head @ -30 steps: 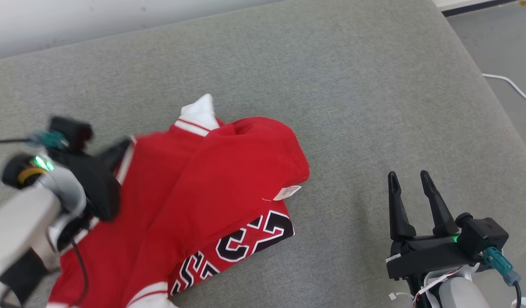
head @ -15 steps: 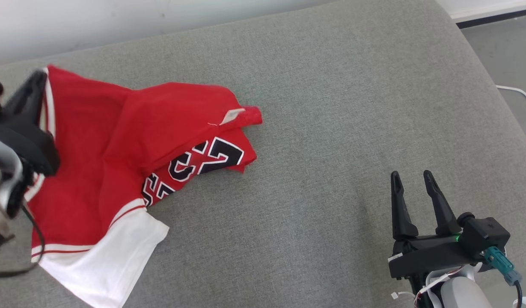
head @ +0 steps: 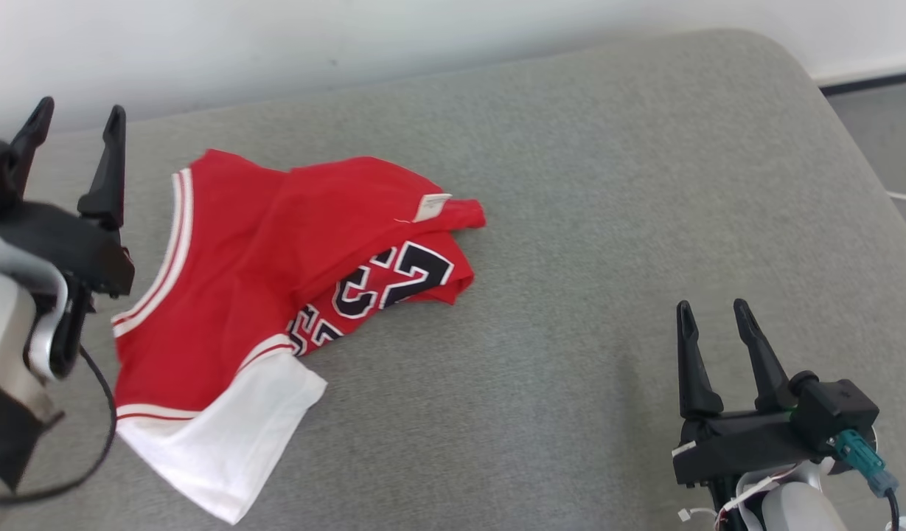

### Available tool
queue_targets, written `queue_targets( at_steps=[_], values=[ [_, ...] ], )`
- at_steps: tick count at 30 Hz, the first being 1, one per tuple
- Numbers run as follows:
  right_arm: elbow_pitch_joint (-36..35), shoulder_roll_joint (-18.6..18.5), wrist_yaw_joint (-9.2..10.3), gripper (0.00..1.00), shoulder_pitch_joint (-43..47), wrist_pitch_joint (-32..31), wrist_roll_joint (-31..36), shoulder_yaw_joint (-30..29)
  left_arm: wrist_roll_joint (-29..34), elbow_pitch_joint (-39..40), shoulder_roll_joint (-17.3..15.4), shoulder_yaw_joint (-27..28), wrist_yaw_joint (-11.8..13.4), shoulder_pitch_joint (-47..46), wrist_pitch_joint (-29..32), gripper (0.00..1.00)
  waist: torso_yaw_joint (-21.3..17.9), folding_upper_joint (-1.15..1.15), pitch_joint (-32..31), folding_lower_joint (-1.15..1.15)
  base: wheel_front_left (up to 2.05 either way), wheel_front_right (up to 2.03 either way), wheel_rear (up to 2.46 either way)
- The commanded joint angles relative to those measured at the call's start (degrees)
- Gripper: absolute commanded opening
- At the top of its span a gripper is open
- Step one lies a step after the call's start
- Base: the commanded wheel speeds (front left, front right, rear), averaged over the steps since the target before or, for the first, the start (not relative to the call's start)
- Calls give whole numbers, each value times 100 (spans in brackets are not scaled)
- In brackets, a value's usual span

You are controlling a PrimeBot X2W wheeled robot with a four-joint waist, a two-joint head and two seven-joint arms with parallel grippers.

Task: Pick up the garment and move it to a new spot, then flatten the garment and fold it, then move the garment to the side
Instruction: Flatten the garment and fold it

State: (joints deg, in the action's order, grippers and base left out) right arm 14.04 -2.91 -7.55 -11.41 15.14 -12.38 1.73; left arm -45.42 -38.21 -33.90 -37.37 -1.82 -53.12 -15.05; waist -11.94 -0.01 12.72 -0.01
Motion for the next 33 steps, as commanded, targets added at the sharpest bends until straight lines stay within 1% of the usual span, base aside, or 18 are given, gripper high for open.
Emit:
queue_targets(
  at_steps=[1, 4, 5, 7, 11, 17, 19, 21, 26, 33],
  values=[
    [18, -6, 13, 100, 108, 0, 60, -7, 185, 270, 31, 280, 78, 328, -16, 100, 279, 1, -273, 1, 0, 0, 0],
    [46, -55, 13, 100, 173, 0, 59, 12, 532, 918, 150, 995, 172, 985, -16, 100, 452, 1, -440, 1, 0, 0, 0],
    [46, -55, 13, 100, 173, 0, 59, 12, 532, 918, 150, 995, 172, 985, -16, 100, 452, 1, -440, 1, 0, 0, 0],
    [60, -84, 13, 100, 221, 0, 56, 28, 742, 1300, 254, 1389, 176, 1425, -17, 100, 552, 1, -521, 1, 0, 0, 0],
    [63, -135, 13, 100, 326, 0, 44, 47, 1211, 1972, 522, 2001, 151, 2261, -17, 100, 745, 1, -677, 1, 0, 0, 0],
    [89, -204, 14, 100, 445, 0, 15, 67, 1658, 2706, 1045, 2751, 92, 3369, -18, 100, 998, 1, -862, 1, 0, 0, 0],
    [96, -220, 14, 100, 465, 0, 3, 68, 1780, 2880, 1211, 2913, 40, 3679, -18, 100, 1063, 1, -899, 1, 0, 0, 0],
    [92, -234, 14, 100, 474, 0, -4, 61, 1921, 3011, 1396, 3054, 44, 3964, -18, 100, 1130, 1, -924, 1, 0, 0, 0],
    [90, -247, 14, 100, 580, 0, -6, 29, 2394, 3302, 1742, 3202, 48, 4407, -18, 100, 1319, 1, -936, 1, 0, 0, 0],
    [152, -224, 14, 100, 633, 0, -22, 23, 2666, 3437, 2193, 3428, -84, 4937, -18, 100, 1438, 1, -1024, 1, 0, 0, 0]
  ],
)
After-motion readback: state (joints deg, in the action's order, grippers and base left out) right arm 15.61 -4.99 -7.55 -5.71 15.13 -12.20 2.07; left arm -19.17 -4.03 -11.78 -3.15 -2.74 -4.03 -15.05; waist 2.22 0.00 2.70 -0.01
